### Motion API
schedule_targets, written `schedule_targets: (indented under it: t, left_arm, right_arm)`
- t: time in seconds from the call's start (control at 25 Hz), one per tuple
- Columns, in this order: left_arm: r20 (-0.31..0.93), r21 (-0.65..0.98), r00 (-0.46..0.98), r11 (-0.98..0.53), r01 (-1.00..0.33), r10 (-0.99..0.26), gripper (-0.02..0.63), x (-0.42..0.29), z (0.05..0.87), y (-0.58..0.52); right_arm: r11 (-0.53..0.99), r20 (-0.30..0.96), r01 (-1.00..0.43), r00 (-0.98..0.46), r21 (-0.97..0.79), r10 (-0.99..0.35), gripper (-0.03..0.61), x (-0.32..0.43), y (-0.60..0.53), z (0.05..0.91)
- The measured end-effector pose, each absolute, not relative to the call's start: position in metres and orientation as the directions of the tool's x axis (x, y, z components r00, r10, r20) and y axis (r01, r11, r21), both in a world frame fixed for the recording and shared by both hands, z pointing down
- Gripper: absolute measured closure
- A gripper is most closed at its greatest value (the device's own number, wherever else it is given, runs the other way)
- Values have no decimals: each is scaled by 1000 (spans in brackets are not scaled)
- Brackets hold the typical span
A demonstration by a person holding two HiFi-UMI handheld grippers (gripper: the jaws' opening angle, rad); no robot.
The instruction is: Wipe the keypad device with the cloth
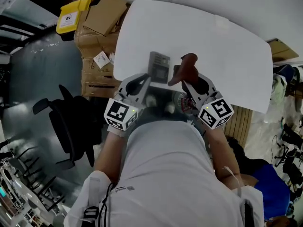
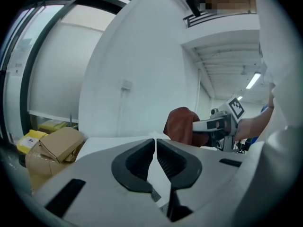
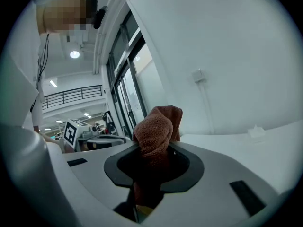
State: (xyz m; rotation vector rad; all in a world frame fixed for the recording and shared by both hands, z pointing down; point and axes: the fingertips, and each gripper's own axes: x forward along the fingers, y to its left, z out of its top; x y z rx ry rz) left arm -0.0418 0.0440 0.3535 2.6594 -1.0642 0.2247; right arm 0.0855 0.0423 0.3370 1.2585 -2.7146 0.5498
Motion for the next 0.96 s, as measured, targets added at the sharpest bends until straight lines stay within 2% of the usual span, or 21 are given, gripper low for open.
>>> schedule_targets:
  t: [0.32,0.96]
  left_arm:
    - [219,164,670,-650,-742,-709,580,-23,333,78]
    - [196,122,683,-673,-729,-704,581,-32,317,102]
  right_arm:
    - [648,173,-706,-703,-285,-690,479,92,73,319]
    - [642,156,-728,-682,-243,-714,479,80,93,310]
